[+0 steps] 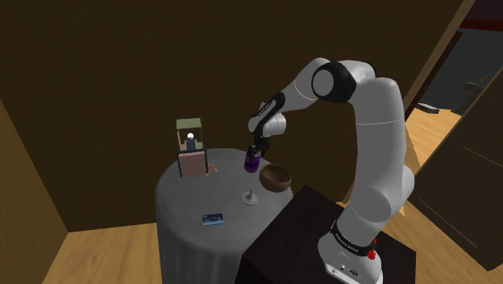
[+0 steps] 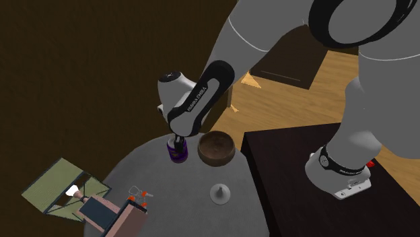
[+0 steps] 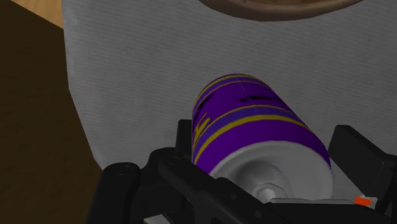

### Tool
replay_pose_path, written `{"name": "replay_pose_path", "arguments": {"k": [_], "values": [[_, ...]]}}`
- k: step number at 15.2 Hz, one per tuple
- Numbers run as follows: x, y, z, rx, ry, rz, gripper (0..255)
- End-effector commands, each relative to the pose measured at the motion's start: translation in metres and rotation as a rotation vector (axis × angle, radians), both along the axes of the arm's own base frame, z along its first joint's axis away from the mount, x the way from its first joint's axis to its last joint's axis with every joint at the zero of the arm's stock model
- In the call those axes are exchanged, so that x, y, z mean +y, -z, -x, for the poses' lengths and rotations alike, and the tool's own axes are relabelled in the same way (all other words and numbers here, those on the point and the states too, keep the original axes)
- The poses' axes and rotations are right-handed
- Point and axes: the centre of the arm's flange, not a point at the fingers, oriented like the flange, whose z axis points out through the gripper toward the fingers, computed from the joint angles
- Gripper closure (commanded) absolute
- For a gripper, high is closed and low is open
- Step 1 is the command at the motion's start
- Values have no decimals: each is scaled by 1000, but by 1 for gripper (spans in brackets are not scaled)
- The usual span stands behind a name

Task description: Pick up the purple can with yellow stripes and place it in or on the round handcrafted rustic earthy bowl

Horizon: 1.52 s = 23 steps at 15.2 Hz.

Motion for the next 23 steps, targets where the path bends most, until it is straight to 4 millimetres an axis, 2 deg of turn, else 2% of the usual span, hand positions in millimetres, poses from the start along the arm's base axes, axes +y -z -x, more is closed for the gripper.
{"name": "replay_pose_path", "arguments": {"k": [1,6,7,16,23], "values": [[0,2,0,0,0,0,0],[0,2,0,0,0,0,0],[0,2,0,0,0,0,255],[0,2,0,0,0,0,255],[0,-35,0,0,0,0,255]]}}
